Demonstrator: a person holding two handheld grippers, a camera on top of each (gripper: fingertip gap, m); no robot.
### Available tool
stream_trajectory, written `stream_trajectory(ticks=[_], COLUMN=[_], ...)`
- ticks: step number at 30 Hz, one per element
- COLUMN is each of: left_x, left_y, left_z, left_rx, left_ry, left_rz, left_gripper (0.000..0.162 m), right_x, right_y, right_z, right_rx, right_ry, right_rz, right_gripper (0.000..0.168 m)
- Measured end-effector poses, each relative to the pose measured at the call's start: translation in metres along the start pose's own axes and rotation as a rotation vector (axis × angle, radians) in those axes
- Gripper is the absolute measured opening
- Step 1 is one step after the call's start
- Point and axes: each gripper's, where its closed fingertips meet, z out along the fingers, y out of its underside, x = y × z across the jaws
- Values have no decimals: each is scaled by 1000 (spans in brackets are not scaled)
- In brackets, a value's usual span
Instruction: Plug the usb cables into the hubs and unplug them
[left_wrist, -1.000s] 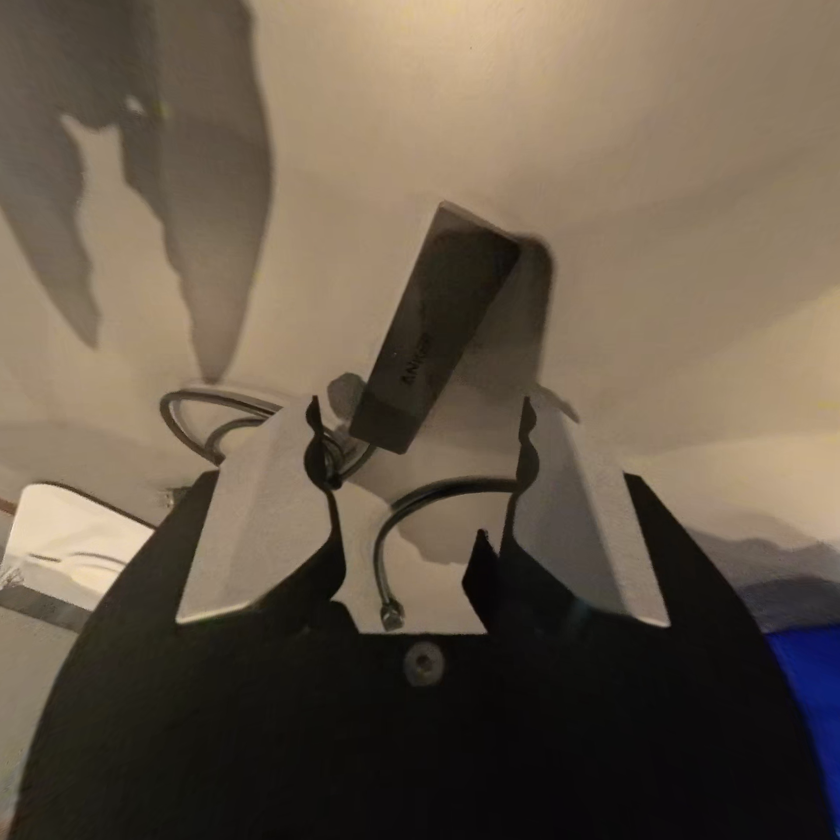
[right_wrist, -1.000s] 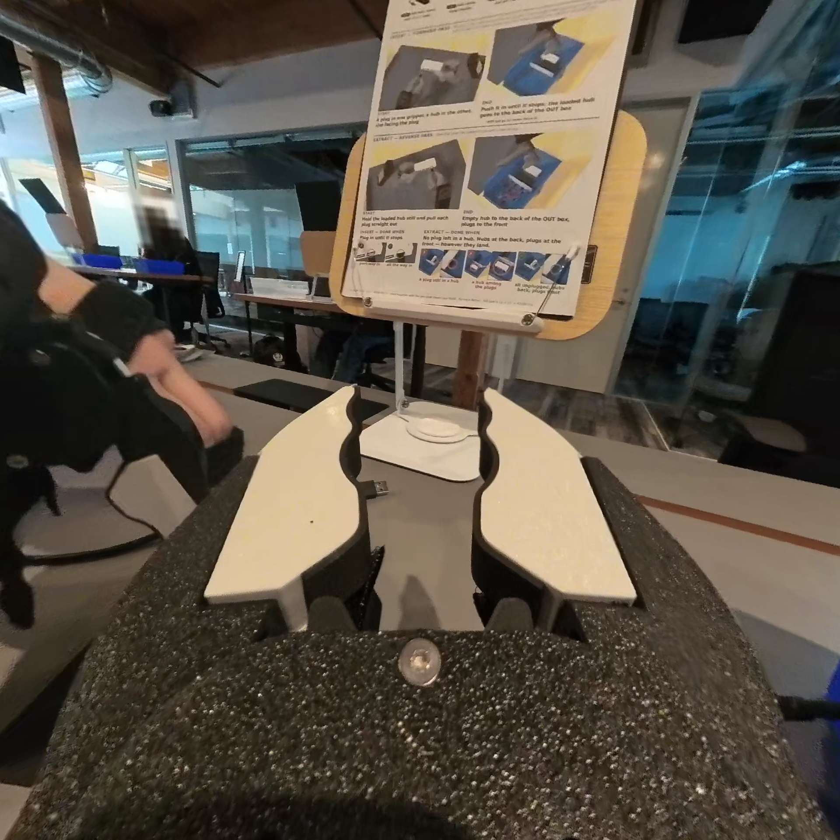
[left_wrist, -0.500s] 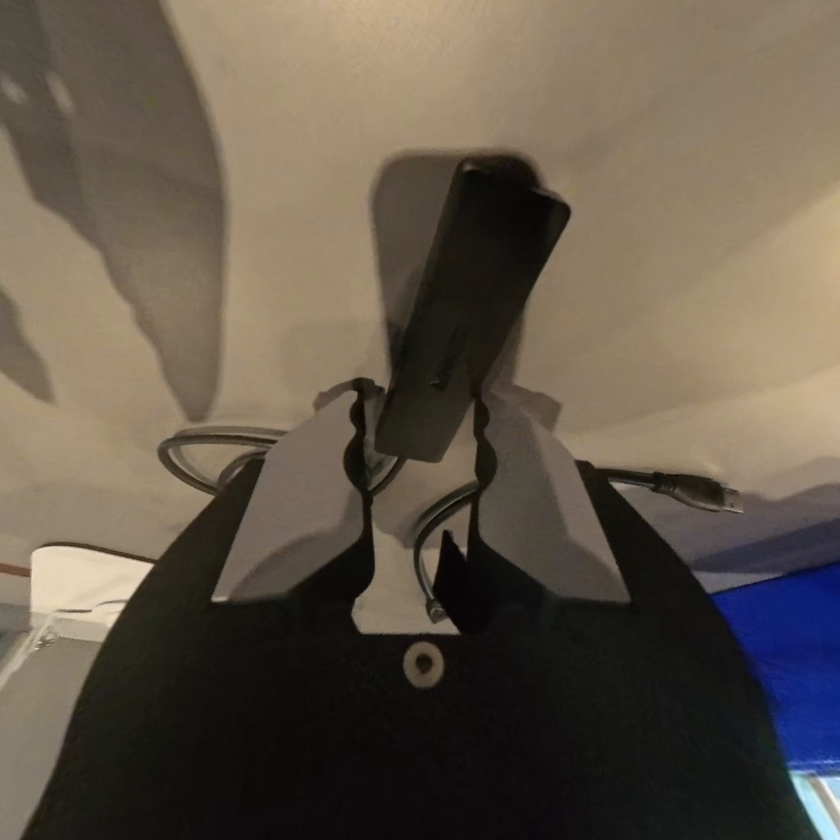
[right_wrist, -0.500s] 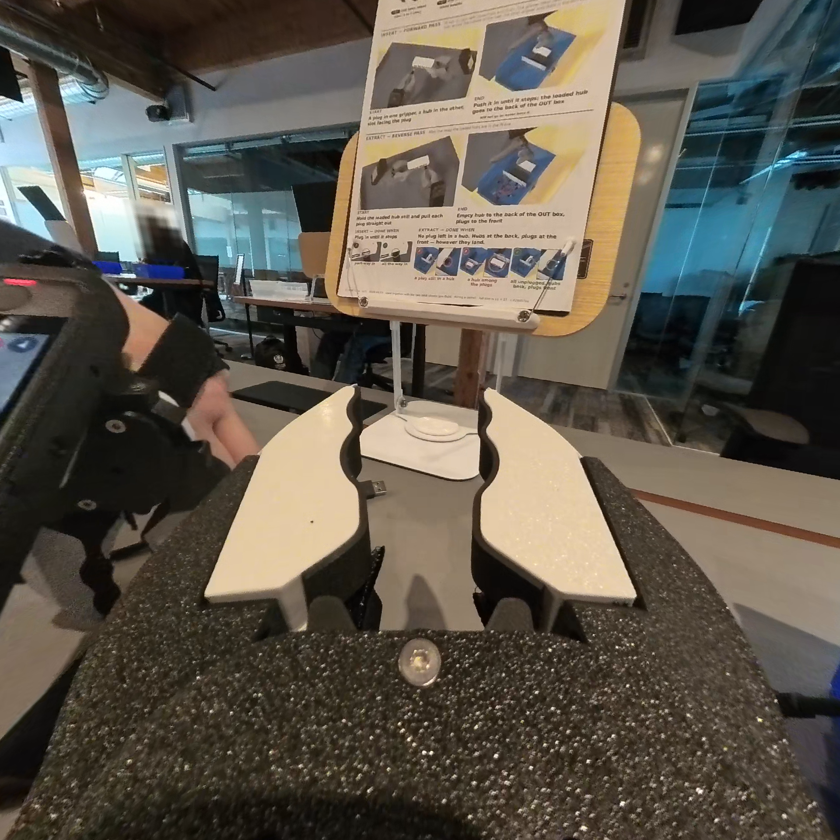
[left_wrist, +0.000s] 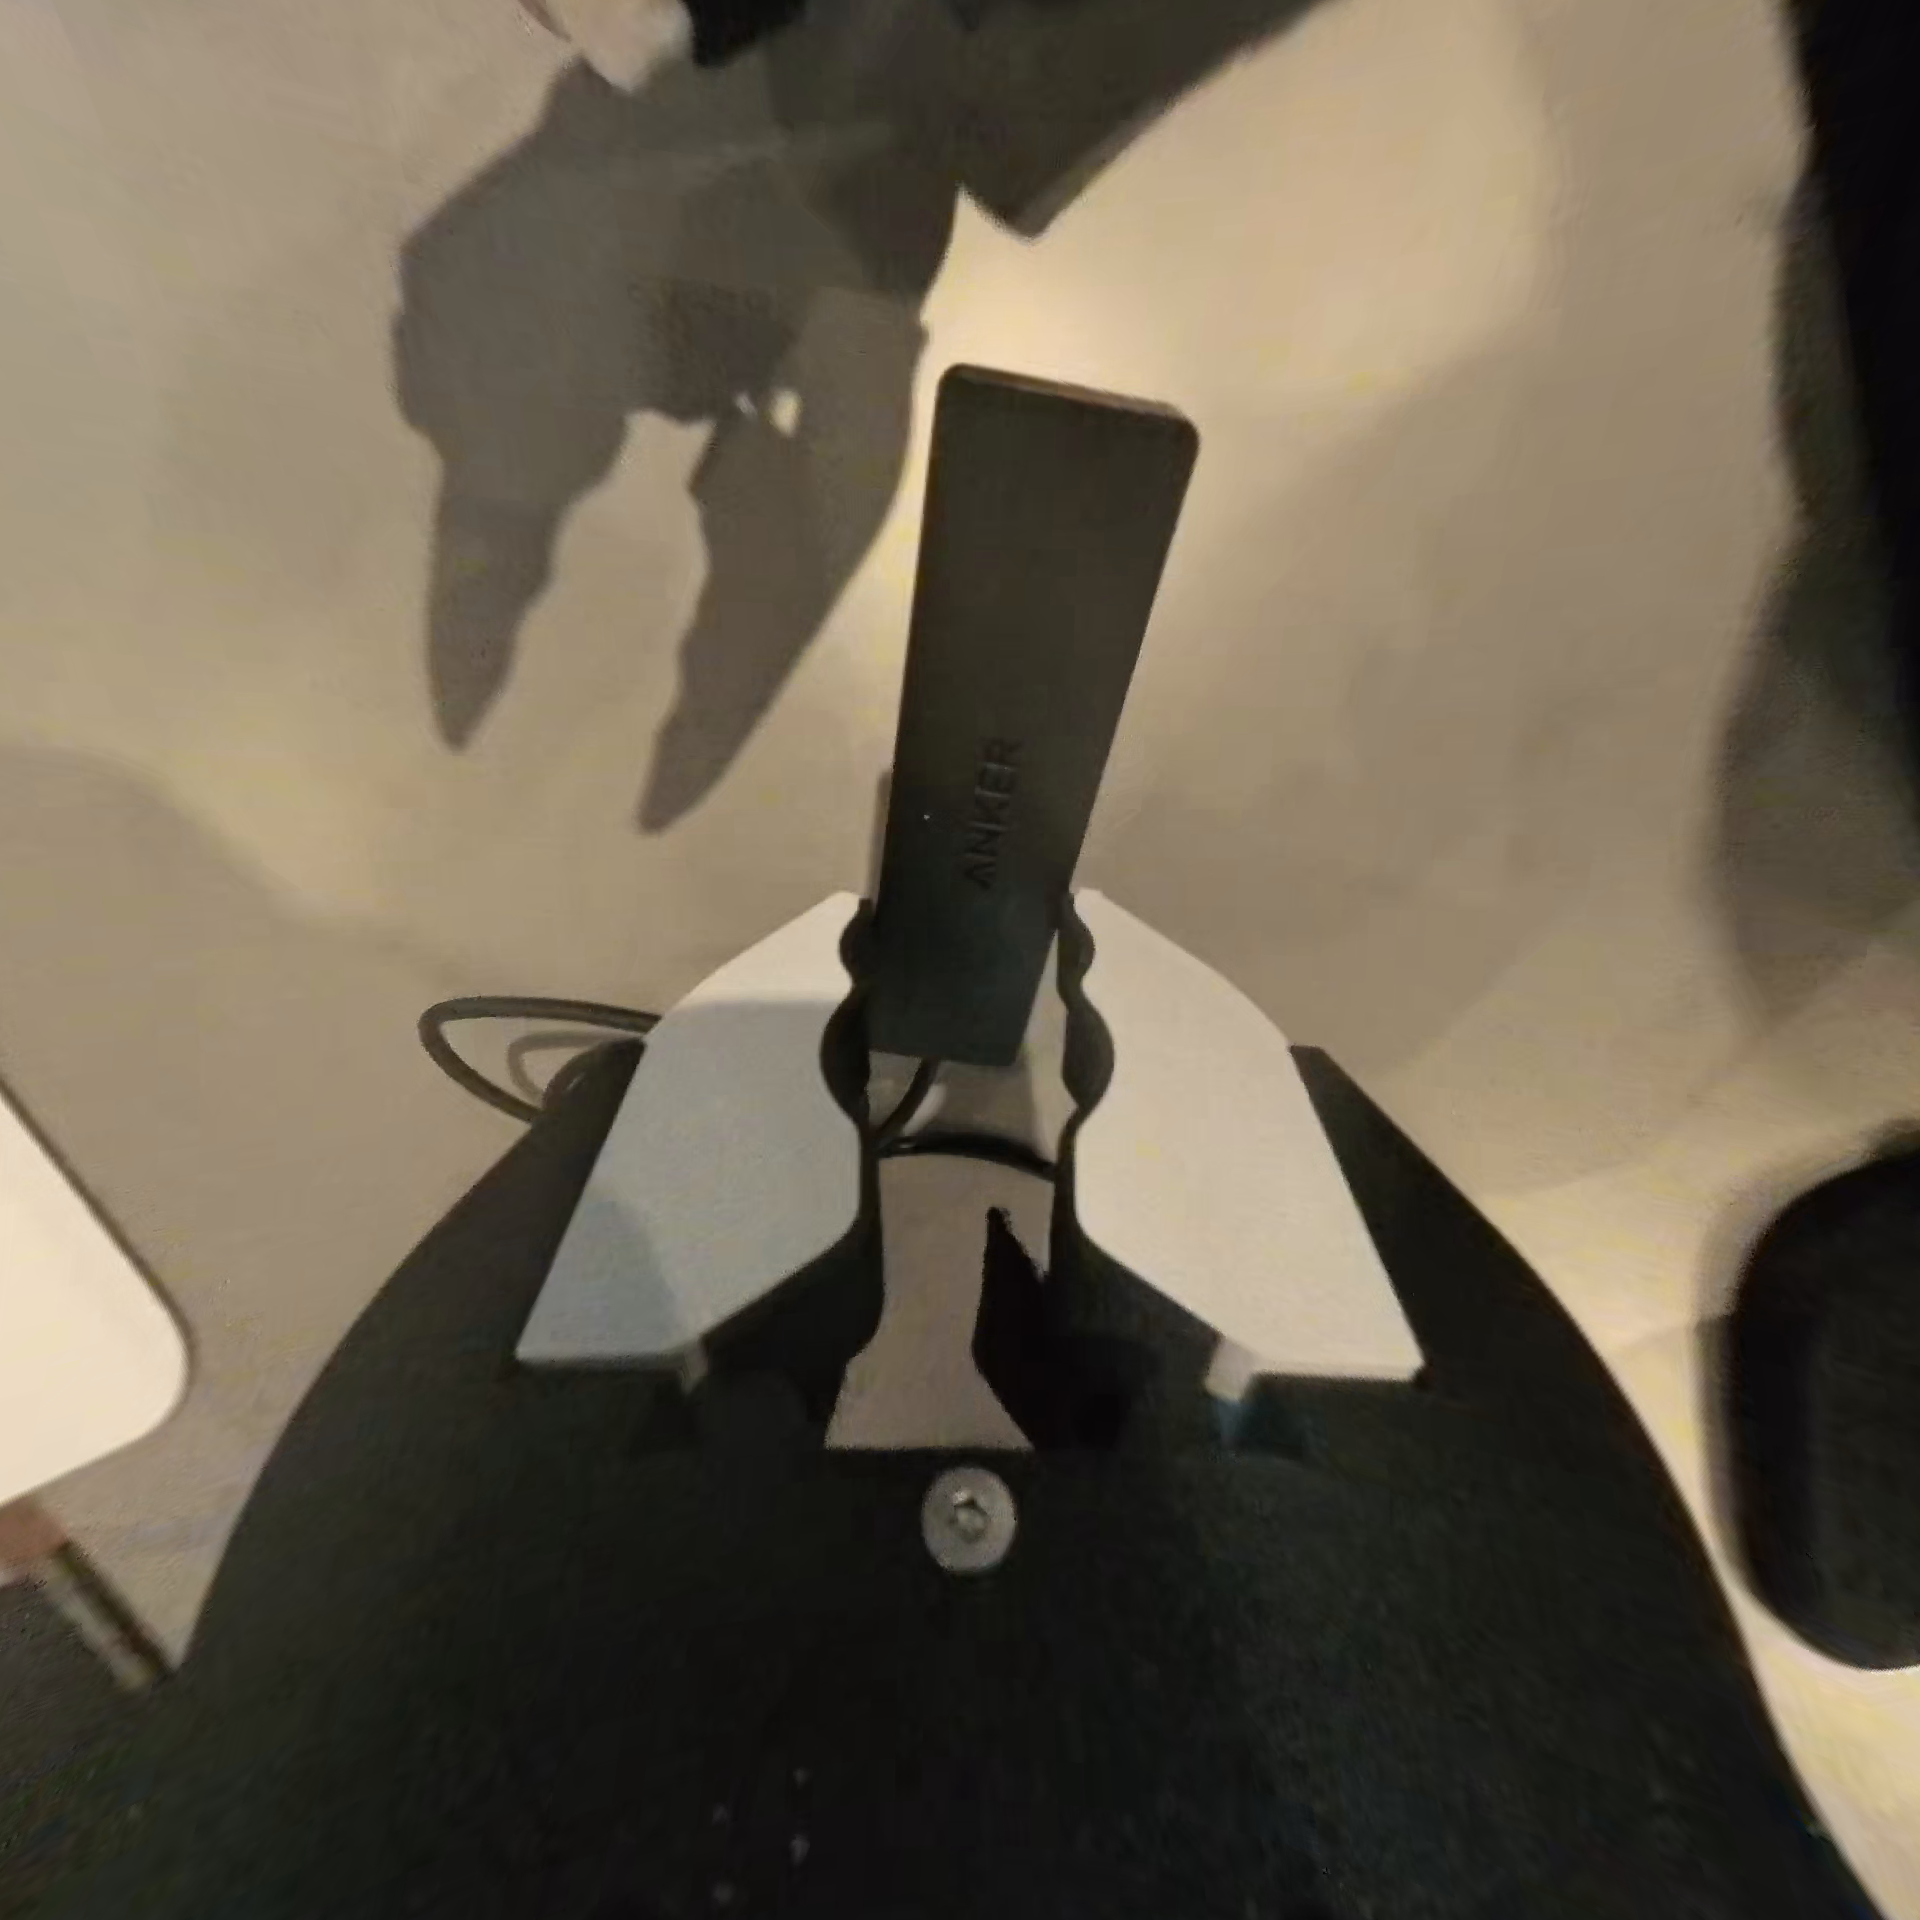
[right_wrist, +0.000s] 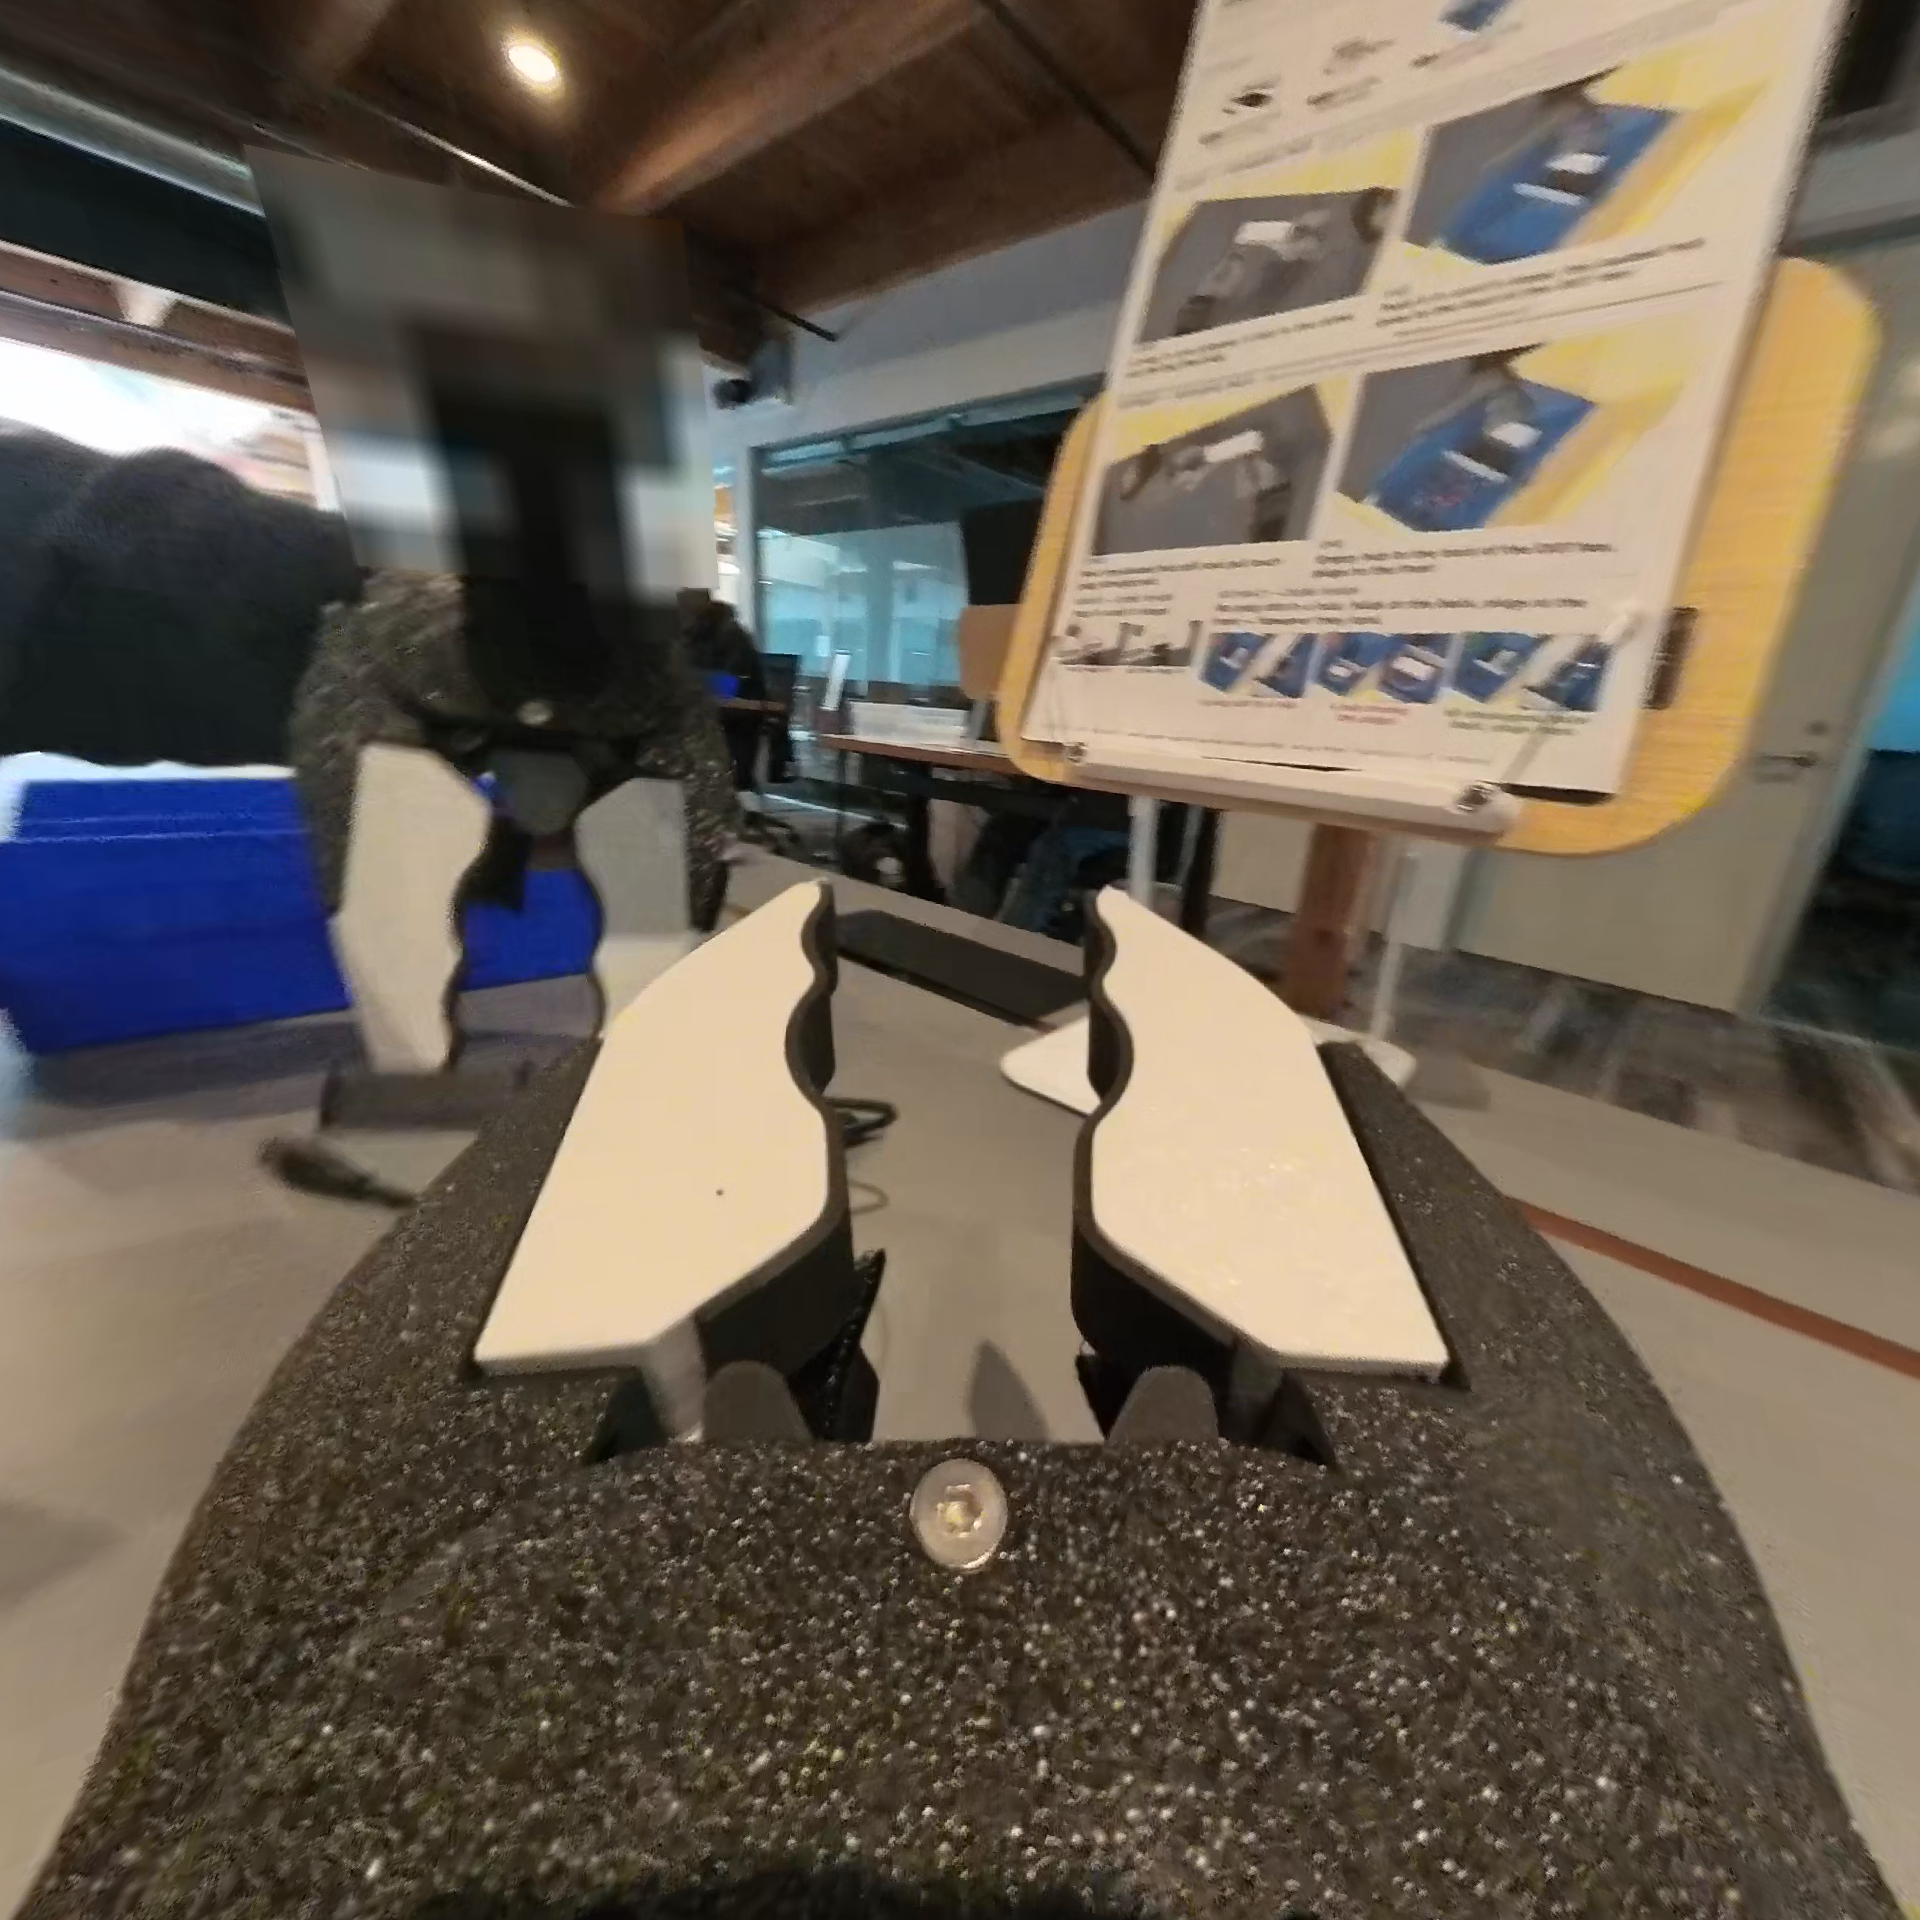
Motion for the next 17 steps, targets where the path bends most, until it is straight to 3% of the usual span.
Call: stream_trajectory(ticks=[4, 8, 12, 17], left_x=[20, 48, 69, 78], left_y=[-9, -28, -43, -55], left_z=[-23, -43, -53, -52], left_rx=[153, 345, 447, 456], left_ry=[116, 304, 433, 483], left_rz=[-102, -159, -135, -93], left_gripper=[33, 33, 33, 33], right_x=[-38, -80, -108, -132], right_y=[2, -5, -20, -36], right_z=[0, -7, -14, -21], right_rx=[-5, 6, 56, 120], right_ry=[-264, -534, -680, -784], right_rz=[37, 117, 177, 218], right_gripper=[47, 58, 64, 60])
